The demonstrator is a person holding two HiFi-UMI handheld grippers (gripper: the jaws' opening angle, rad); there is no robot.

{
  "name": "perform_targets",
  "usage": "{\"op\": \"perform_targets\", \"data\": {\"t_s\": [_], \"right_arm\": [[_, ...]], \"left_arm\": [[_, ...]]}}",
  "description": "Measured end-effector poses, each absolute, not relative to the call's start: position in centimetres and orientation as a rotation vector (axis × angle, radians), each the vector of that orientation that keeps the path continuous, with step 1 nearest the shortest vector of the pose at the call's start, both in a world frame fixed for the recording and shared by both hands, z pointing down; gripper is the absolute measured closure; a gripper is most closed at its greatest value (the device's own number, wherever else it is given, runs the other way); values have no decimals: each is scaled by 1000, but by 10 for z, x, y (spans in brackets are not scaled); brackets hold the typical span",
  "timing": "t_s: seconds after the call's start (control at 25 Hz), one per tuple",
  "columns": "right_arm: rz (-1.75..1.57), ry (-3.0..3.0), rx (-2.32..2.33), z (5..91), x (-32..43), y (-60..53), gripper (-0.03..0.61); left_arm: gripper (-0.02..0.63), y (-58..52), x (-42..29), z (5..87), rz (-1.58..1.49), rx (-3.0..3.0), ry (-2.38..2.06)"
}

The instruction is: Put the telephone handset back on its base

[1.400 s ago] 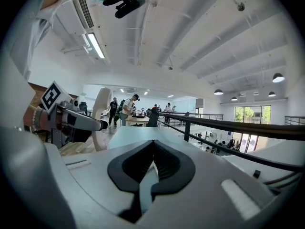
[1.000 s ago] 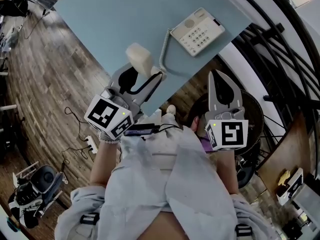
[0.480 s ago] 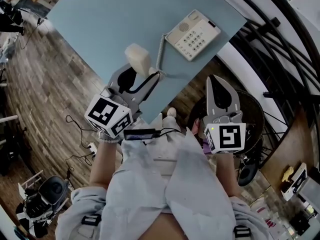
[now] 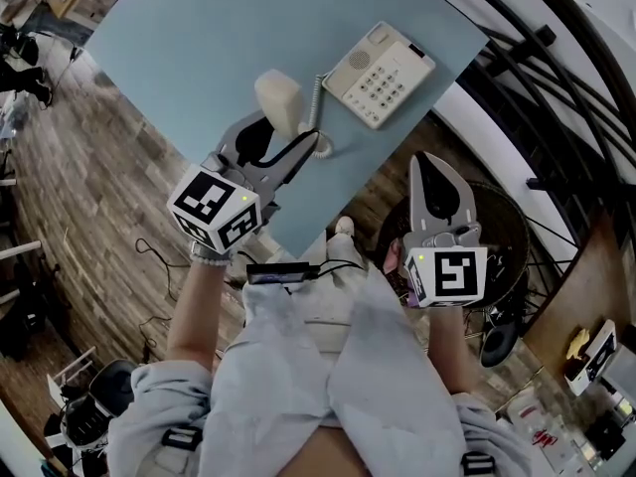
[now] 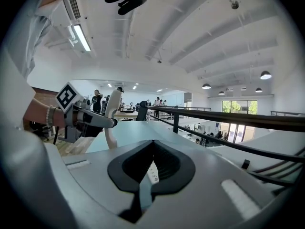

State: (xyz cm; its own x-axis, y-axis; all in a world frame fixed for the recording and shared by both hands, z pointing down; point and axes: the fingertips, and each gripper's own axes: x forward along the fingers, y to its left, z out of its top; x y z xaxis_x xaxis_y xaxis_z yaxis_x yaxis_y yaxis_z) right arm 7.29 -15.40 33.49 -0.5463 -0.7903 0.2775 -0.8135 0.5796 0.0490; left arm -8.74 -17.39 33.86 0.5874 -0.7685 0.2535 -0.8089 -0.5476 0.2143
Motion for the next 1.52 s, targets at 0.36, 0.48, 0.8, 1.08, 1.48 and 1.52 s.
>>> {"op": "perform_targets", "data": {"t_s": [0.36,0.48,0.8,1.08,1.48,1.52], "right_arm": [[143,-2521,1357,343,77,-169,572],[152,-2512,1360,347,76,-173,571],[180,-2493,1371,358,75,-177,572],[193,-2480,1368,363,77,-180,572],[204,-2452,1389,373,87,-188,571],[205,-2451,1393,373,88,-189,572]], "left_arm": [[403,-208,-84,351,222,2516,-1228],[403,-220,-84,357,238,2521,-1202],[403,-249,-81,376,313,2532,-1163],[403,-274,-75,396,366,2521,-1138],[403,-307,-66,423,451,2510,-1117],[403,-310,-65,426,460,2508,-1115]]}}
